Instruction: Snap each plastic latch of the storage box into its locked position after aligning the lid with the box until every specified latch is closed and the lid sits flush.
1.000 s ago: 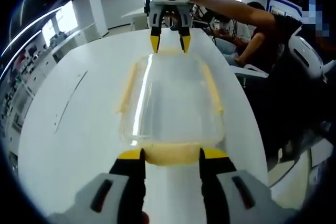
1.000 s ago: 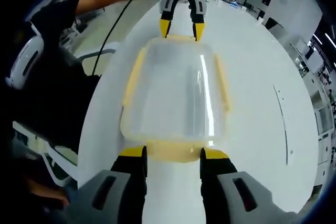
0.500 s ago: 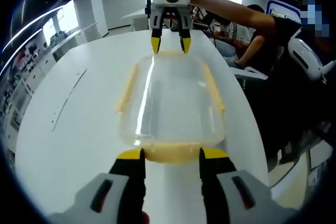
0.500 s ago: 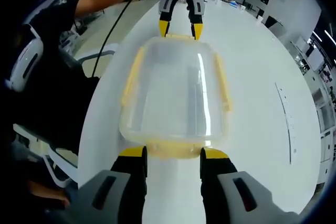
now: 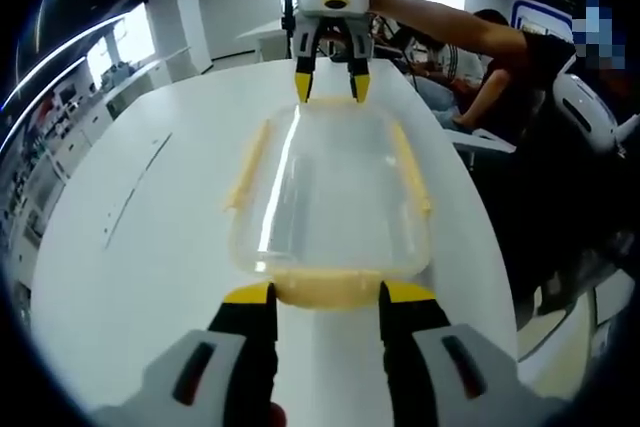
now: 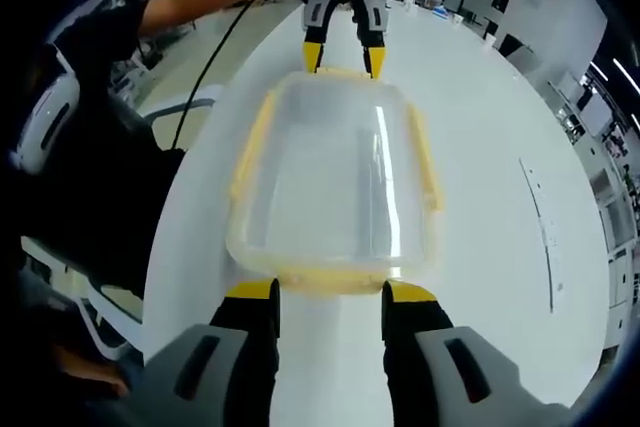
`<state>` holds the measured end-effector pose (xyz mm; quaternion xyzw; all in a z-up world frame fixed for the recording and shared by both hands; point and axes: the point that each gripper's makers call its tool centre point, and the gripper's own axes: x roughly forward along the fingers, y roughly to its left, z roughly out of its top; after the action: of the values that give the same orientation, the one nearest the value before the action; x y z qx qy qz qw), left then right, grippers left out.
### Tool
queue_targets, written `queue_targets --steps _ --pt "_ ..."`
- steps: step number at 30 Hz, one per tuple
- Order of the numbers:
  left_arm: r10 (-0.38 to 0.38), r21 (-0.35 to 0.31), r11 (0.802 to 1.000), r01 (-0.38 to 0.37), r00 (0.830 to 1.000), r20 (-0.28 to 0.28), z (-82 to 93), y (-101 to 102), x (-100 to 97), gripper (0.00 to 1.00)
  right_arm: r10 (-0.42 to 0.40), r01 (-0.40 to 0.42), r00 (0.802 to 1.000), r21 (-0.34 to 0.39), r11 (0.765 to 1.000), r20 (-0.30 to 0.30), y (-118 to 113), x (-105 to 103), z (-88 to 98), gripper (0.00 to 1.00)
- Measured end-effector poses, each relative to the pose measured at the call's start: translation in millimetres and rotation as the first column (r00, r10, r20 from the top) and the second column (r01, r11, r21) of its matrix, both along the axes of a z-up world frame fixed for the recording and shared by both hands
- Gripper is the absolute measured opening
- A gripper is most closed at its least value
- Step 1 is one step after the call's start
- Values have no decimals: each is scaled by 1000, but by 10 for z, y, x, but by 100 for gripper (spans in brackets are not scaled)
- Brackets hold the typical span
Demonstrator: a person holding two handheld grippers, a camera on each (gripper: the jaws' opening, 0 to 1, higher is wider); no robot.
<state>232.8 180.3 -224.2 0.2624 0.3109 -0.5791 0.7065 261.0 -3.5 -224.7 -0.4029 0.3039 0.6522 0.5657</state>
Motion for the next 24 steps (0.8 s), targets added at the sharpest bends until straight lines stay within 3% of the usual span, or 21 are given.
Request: queue_targets --steps 7,10,16,19,21,24 --pt "19 -26 999 -19 1000 4 21 10 11 39 -2 2 1000 16 1000 0 -12 45 7 42" --pt "36 -38 999 -36 999 0 -3 -32 -101 39 -3 3 1000 20 1000 6 -21 43 -11 45" --pt "32 -14 999 -32 1000 -1 -72 -10 -338 53 -18 17 1000 57 998 25 -92 49 -16 54" --pt "36 -28 999 -36 999 4 -49 20 -341 58 -30 26 999 99 995 37 -108 3 -7 59" --pt "56 -106 993 -55 998 5 38 -39 -343 66 -52 44 997 141 989 52 -118 -1 10 60" --pt "69 -164 984 -67 998 8 126 -57 -309 73 -84 69 994 215 974 63 -98 -36 22 62"
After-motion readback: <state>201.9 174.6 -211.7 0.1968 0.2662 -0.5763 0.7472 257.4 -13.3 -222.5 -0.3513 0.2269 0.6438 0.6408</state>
